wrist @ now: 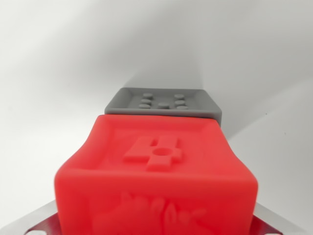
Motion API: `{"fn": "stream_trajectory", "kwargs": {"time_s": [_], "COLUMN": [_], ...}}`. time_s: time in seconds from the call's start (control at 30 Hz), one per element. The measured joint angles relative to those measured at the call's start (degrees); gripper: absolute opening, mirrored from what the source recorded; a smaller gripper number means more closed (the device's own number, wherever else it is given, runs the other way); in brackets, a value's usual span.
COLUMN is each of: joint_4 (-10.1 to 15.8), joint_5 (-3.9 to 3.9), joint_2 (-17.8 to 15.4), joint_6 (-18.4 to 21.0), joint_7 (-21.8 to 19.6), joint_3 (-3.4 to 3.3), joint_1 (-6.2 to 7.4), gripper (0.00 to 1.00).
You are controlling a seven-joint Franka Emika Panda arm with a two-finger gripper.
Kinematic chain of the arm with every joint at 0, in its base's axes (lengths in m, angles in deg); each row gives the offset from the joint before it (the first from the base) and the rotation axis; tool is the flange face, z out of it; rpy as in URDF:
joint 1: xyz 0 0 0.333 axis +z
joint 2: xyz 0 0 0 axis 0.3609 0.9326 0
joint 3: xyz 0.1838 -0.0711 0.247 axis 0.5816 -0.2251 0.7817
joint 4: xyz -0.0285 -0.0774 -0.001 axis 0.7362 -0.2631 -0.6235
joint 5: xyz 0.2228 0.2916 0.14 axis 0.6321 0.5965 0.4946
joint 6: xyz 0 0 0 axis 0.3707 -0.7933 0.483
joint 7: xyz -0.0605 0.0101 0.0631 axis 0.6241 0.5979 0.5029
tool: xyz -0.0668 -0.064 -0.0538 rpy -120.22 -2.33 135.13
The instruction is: Destack cube
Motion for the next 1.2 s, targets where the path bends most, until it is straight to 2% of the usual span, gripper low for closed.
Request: {"fn": "stream_trajectory", "kwargs": {"time_s": [0.6,1.2], "joint_4": [0.01,0.46], "joint_5": [0.00,0.00], "joint_2": [-0.19,-4.46], "joint_6": [0.15,3.70], "joint_7": [0.00,0.00], "joint_3": [0.00,0.00], "joint_1": [0.00,0.00], "gripper": [0.00,0.00]}}
